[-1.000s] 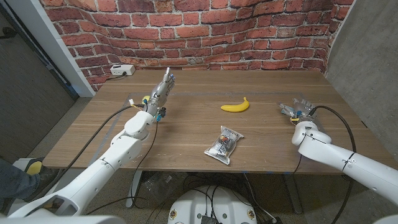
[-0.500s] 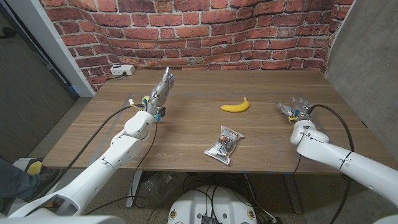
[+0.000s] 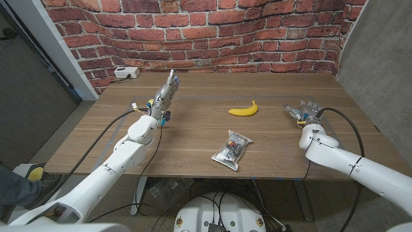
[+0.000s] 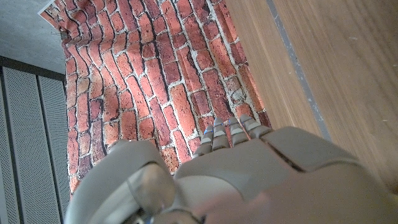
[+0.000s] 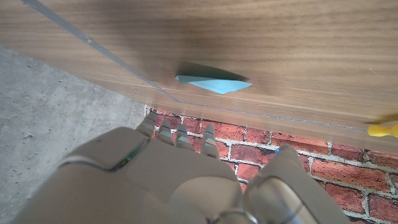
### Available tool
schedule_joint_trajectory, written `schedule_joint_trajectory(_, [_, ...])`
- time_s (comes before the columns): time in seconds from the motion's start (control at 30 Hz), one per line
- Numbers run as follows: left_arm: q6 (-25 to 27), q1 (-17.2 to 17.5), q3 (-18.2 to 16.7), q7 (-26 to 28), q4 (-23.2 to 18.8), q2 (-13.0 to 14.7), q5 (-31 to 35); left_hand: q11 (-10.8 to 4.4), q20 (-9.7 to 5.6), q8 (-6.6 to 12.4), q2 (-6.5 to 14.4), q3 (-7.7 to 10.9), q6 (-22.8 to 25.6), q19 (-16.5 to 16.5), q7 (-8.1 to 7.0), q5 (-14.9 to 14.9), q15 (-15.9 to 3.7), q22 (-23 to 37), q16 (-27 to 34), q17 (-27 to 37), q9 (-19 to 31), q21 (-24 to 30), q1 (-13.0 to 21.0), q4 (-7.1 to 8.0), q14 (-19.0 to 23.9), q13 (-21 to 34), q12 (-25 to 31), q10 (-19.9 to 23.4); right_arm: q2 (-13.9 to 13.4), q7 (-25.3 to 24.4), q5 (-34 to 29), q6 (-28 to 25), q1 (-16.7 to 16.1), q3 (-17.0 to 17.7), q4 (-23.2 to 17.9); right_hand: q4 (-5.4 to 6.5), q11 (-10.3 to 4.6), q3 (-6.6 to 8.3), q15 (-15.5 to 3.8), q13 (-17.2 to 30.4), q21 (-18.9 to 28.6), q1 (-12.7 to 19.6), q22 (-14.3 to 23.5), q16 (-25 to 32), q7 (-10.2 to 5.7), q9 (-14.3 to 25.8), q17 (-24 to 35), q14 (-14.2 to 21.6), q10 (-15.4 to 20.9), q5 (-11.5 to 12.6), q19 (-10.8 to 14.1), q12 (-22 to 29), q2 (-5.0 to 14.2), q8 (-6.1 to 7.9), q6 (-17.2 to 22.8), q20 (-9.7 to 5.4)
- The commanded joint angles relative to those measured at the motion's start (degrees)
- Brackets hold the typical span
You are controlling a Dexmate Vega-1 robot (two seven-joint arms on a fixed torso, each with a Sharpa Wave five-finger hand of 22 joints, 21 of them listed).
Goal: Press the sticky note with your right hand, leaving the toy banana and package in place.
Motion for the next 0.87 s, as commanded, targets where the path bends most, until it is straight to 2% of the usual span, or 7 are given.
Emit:
schedule_joint_trajectory(0.03, [-0.2,1.4,-0.6,0.4,-1.8,0.8,-0.1,0.06,0.07,0.34,0.1,-0.56,-0.3,-0.2,0.23,-0.2,-0.14,0.3,-0.1,0.3,0.2,-0.1,0.2,0.07,-0.2,0.3,-0.1,0.2,0.0,-0.4,-0.2,-0.5,-0.9,0.7,-1.4,-0.29,0.5,0.28,-0.21,0.2,0.1,0.0,0.2,0.3,-0.39,0.2,0.2,-1.9,-0.1,0.0,-2.3,0.0,0.26,0.44,0.3,-0.06])
schedule_joint_trajectory(0.87, [-1.5,3.9,-1.3,0.1,-3.7,1.4,-0.3,-0.05,0.14,0.75,0.2,-0.64,0.4,-0.3,0.32,-0.2,-0.15,0.3,0.0,0.3,0.2,-0.1,0.3,0.09,-0.2,0.3,0.0,0.3,-1.5,-0.6,-1.1,-1.9,-2.7,1.2,-4.9,-0.38,0.46,0.3,-0.24,0.3,0.1,0.0,0.2,0.2,-0.59,0.2,0.2,-1.9,0.1,0.0,-2.1,0.0,0.42,0.64,0.6,0.02])
